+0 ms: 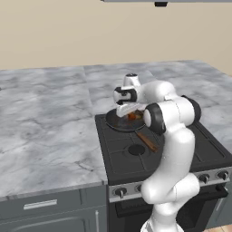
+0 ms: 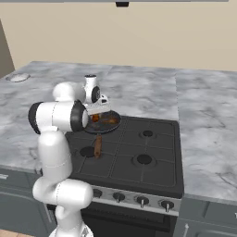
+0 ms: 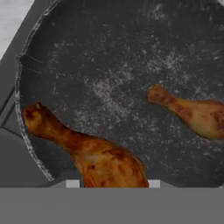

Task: Take the chicken drumsticks from the pan and place one on each plate on the dining counter.

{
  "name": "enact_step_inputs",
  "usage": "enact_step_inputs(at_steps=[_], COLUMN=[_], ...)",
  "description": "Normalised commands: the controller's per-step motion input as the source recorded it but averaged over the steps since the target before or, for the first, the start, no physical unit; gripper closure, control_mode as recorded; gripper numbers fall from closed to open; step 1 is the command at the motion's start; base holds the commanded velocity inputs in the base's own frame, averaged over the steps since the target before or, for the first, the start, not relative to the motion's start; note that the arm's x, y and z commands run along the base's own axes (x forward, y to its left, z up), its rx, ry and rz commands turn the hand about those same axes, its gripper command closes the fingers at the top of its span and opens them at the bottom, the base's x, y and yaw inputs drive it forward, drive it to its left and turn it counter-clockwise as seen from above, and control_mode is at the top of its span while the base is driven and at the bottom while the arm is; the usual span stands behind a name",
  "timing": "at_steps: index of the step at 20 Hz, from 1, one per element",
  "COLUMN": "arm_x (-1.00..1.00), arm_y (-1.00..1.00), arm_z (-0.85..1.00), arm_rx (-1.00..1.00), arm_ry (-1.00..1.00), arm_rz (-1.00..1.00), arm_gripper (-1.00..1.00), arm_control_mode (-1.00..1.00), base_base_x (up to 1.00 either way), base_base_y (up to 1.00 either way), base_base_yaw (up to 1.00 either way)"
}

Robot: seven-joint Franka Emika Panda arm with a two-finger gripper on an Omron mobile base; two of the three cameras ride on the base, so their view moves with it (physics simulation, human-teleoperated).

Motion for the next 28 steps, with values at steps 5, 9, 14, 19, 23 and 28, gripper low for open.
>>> enact_step_inputs(at_steps=[5,9,14,19,23,28], arm_x=[-0.69,-0.86,-0.88,-0.36,0.0,0.0], arm_y=[0.0,0.0,-0.02,-0.01,0.0,0.0], arm_z=[0.52,0.34,0.22,0.05,0.0,0.0], arm_rx=[0.01,0.0,0.03,0.04,0.0,0.0], arm_ry=[-0.12,-0.21,-0.29,-0.16,0.0,0.0], arm_rz=[0.0,0.0,-0.1,-0.06,0.0,0.0], arm_gripper=[1.0,1.0,1.0,1.0,1.0,1.0], arm_control_mode=[-1.0,-1.0,-1.0,-1.0,-1.0,-1.0], base_base_x=[0.0,0.0,0.0,0.0,0.0,0.0], base_base_y=[0.0,0.0,0.0,0.0,0.0,0.0], base_base_yaw=[0.0,0.0,0.0,0.0,0.0,0.0])
